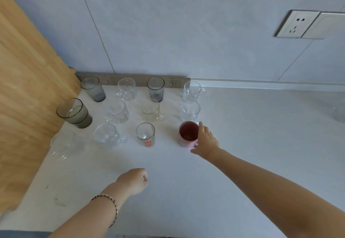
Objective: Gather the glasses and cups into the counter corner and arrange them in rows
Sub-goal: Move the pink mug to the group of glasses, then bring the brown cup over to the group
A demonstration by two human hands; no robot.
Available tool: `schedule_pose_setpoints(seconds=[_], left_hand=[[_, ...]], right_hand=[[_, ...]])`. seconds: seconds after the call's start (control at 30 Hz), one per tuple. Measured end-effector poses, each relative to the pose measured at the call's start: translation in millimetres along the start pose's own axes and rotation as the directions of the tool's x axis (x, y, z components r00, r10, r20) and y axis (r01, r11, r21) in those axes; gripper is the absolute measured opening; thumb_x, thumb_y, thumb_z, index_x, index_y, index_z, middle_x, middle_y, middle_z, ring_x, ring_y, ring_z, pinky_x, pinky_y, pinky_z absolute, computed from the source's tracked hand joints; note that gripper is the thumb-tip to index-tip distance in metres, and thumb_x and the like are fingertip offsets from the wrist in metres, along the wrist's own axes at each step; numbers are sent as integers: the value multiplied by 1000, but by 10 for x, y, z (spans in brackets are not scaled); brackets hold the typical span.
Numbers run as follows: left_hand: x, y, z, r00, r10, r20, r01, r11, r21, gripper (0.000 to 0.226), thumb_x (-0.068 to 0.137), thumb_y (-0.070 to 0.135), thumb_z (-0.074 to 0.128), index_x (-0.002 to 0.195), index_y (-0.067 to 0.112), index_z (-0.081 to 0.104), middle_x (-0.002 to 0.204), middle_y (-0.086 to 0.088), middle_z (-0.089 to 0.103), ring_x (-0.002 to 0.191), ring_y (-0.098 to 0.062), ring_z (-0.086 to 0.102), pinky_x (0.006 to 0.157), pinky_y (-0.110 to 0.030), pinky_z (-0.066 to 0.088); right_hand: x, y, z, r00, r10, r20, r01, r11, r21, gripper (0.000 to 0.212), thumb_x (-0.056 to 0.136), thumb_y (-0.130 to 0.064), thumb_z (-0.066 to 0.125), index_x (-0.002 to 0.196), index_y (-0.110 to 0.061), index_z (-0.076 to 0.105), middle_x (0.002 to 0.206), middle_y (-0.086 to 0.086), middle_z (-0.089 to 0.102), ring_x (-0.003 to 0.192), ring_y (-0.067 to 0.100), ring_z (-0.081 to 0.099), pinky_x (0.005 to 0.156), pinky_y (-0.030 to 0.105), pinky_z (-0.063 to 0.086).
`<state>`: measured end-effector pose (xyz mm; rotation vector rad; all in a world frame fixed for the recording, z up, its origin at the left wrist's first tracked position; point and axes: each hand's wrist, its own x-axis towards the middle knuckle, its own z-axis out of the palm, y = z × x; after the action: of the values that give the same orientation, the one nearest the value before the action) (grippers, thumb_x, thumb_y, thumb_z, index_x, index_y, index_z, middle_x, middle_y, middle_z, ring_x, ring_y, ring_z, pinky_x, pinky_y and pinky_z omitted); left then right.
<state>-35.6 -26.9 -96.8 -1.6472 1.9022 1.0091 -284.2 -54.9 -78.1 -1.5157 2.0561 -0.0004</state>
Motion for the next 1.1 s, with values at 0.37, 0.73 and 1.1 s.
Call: schedule_pose_setpoints(seconds=[0.37, 0.73, 1.1], left_hand=[[203, 1527, 6, 956, 285, 75, -295, 924, 242, 21, 94, 25, 40, 107, 22, 56, 123, 1, 59, 101, -18, 55, 92, -29, 44], [106, 4013, 894, 829, 510, 228, -555, 706, 440, 7, 92, 25, 41, 88, 27, 47, 97, 7, 54, 97, -20, 56, 81, -25, 40], [-376, 6110, 2263, 749, 556, 360, -660, 582, 475, 8, 93, 24, 43, 90, 24, 50, 109, -3, 63, 109, -24, 60, 93, -29, 46]], right_hand=[[-778, 1722, -170, 937, 283, 206, -292, 956, 13, 37, 91, -28, 51, 128, -21, 52, 129, -1, 58, 120, 17, 54, 99, 30, 44], [-2066, 4112, -668, 821, 560, 110, -568, 782, 256, 37, 92, -30, 51, 127, -19, 53, 130, 2, 55, 116, 21, 56, 96, 30, 46], [-3590, 6498, -1351, 662, 710, -239, -660, 704, 263, 44, 89, -24, 56, 132, -17, 50, 139, 8, 43, 127, 28, 45, 104, 37, 40]])
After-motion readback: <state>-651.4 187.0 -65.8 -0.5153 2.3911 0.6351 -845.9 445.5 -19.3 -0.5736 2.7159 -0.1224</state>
